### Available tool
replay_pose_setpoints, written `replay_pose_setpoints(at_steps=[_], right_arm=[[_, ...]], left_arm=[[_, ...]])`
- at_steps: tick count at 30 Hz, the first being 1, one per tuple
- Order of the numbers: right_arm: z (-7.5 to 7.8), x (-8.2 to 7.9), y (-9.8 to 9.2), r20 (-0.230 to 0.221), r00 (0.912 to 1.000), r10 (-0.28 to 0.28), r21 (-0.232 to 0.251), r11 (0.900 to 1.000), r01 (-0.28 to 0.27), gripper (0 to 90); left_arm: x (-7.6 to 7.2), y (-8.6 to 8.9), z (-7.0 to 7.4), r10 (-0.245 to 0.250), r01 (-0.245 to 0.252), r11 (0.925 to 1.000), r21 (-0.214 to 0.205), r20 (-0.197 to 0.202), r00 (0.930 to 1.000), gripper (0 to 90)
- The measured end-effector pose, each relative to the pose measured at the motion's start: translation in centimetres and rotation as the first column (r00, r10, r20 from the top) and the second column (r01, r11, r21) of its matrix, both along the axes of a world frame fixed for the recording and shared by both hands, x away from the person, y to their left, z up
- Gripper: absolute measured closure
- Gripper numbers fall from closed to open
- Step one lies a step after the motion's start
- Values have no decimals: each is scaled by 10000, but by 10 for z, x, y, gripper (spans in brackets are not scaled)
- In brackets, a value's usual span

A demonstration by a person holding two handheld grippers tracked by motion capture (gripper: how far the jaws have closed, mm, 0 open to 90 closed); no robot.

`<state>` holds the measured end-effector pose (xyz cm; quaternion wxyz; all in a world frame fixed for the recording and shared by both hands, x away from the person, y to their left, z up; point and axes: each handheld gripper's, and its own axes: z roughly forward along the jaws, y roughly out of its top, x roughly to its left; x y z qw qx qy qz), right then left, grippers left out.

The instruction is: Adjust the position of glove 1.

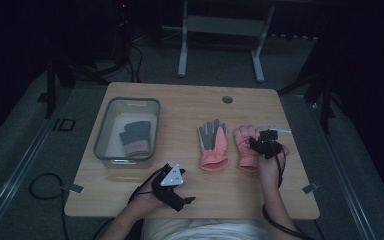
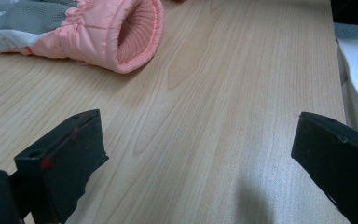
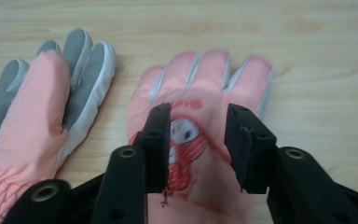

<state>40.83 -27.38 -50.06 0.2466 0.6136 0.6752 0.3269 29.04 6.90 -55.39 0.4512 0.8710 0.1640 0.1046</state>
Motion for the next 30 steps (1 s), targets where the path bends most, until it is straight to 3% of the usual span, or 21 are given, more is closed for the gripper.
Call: replay_pose_setpoints(at_steps=[3,4,5,6,7,10,13,15,18,22,30], right_arm=[[14,1,-11,315,9965,779,-57,9970,-778,632],[14,1,-11,315,9965,779,-57,9970,-778,632],[18,1,-15,408,9925,1151,134,9932,-1158,651],[20,1,-16,493,9897,1341,21,9909,-1344,654],[24,0,-17,618,9863,1531,-458,9876,-1504,664],[29,0,-21,818,9664,2436,-1072,9662,-2344,652],[29,0,-22,828,9620,2601,-1109,9617,-2505,651],[28,4,-29,720,9489,3073,-1257,9466,-2970,620],[28,8,-35,673,9414,3306,-990,9411,-3234,597],[25,14,-36,621,9313,3588,-1117,9298,-3508,569],[1,16,-22,157,9245,3809,-1271,9178,-3761,545]], left_arm=[[0,0,0,-10,10,10000,20,9,10000,22],[0,0,0,-7,7,10000,28,-1,10000,22],[0,0,0,6,-6,10000,17,-15,10000,22],[0,0,0,25,-25,10000,4,-14,10000,22],[0,0,0,12,-12,10000,7,-18,10000,22],[0,-1,0,-16,16,10000,31,-36,10000,22],[0,-1,0,-16,16,10000,38,-36,10000,22],[0,-1,0,-9,10,10000,23,-50,10000,22],[0,0,0,-10,10,10000,17,-55,10000,22],[0,-1,-1,-4,4,10000,45,-45,10000,22],[0,-1,-1,-24,24,10000,39,-57,10000,22]])
